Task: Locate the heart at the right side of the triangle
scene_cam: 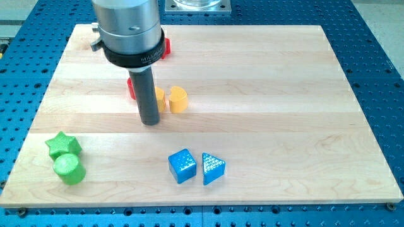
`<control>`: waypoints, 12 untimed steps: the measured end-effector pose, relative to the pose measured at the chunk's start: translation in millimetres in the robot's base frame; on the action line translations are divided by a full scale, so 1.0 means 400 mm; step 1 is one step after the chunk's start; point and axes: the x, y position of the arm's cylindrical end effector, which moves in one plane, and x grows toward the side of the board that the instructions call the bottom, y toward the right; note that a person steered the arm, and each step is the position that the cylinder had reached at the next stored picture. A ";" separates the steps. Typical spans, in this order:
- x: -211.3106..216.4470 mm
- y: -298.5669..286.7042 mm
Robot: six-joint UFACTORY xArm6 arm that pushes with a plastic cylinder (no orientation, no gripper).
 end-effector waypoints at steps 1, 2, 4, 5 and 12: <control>-0.070 -0.001; -0.099 0.039; -0.025 0.447; 0.062 0.646; 0.141 0.519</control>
